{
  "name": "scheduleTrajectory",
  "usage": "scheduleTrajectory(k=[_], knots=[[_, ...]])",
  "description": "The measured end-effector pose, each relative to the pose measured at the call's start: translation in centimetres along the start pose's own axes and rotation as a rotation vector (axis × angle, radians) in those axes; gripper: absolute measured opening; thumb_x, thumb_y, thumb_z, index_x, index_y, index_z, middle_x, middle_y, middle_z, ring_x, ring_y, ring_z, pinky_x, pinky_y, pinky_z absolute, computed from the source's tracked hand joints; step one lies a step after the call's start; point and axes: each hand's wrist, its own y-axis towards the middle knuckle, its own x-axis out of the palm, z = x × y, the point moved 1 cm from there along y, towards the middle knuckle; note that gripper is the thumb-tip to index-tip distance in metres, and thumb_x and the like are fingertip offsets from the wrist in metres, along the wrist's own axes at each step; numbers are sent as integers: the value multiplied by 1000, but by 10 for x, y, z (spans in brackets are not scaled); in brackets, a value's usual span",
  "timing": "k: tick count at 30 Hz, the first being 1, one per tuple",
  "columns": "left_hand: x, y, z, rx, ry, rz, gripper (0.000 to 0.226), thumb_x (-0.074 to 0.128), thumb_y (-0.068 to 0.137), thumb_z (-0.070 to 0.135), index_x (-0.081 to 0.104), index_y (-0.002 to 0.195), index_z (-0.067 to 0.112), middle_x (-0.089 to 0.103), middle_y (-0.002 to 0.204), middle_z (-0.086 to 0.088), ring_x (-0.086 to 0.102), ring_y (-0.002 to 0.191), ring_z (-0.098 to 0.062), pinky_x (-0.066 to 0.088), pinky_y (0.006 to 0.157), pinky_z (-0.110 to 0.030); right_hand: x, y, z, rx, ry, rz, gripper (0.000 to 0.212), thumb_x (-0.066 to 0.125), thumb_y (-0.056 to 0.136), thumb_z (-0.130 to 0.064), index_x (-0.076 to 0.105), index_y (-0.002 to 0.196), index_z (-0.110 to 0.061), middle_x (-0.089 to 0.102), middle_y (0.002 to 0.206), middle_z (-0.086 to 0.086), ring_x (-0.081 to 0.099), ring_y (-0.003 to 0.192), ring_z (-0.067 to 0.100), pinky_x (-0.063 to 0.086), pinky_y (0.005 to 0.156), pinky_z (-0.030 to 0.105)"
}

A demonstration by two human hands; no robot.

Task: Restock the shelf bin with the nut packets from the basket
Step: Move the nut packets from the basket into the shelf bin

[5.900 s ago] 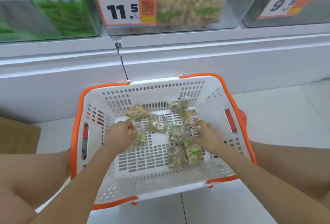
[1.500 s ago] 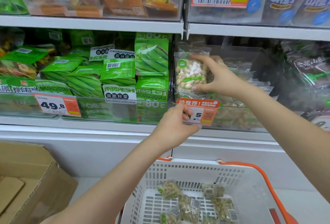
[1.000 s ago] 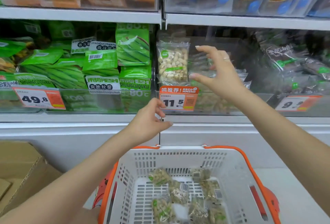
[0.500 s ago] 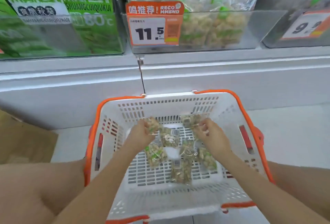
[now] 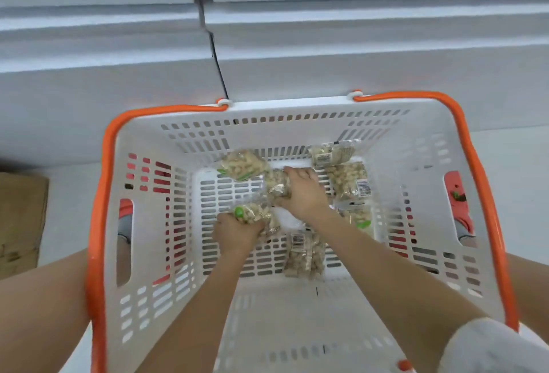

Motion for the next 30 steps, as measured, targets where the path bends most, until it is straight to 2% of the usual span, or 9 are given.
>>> scheduleTrajectory(k=[6,8,10,14,17,21,24,27,30], knots=[[-20,-44,31,46,-188,-50,54,84,67,19,43,100,9,56,87,-3,56,77,-22,45,66,-30,-10,2,-6,38,-255,-95,71,73,71,-58,50,121,-13,49,132,9,34,132,29,34,105,47],[-25,-44,31,37,-236,-48,55,84,66,17,42,102,11,57,89,-3,58,78,-22,47,67,-31,-15,-6,-7,11,-190,-81,70,75,72,-54,44,119,-12,57,113,7,51,108,25,48,80,38],[-32,-44,31,-1,-338,-50,56,86,64,17,47,105,11,63,95,-5,62,83,-25,53,74,-36,-20,-19,-9,10,-58,-48,67,75,77,-46,37,120,-12,57,86,3,56,77,21,44,55,33],[-49,-61,42,-56,-540,-115,25,75,79,16,61,99,17,68,103,-7,63,92,-25,51,85,-38,-37,-54,-16,-4,159,106,52,69,86,-33,35,120,-12,59,74,6,59,62,23,50,53,38],[-59,-89,63,-14,-787,-331,22,67,87,24,61,107,15,68,110,-8,64,98,-26,49,94,-42,-53,-91,-26,-99,225,270,49,63,90,-36,36,125,-15,56,66,4,54,53,19,43,46,33],[-79,-136,90,164,-976,-568,66,72,70,55,64,116,8,59,110,-18,55,97,-28,46,93,-43,-70,-143,-47,-218,282,360,62,54,87,-58,35,138,-27,65,106,3,62,95,23,54,78,39],[-93,-164,91,295,-976,-658,85,79,63,60,55,125,6,48,118,-16,47,106,-30,54,81,-40,-84,-177,-55,-365,363,288,58,41,96,-51,23,150,-36,36,149,-8,26,133,16,26,111,37],[-110,-195,97,430,-958,-648,74,79,72,42,50,133,14,57,131,-13,59,114,-23,52,91,-44,-101,-200,-53,-463,338,341,47,33,102,-43,20,147,-46,22,155,-15,16,136,12,16,114,32],[-130,-226,109,548,-890,-583,59,75,75,26,52,129,21,64,123,-3,62,111,-20,51,92,-44,-127,-222,-51,-500,462,393,47,48,93,-49,31,135,-60,27,153,-15,20,140,13,18,114,36]])
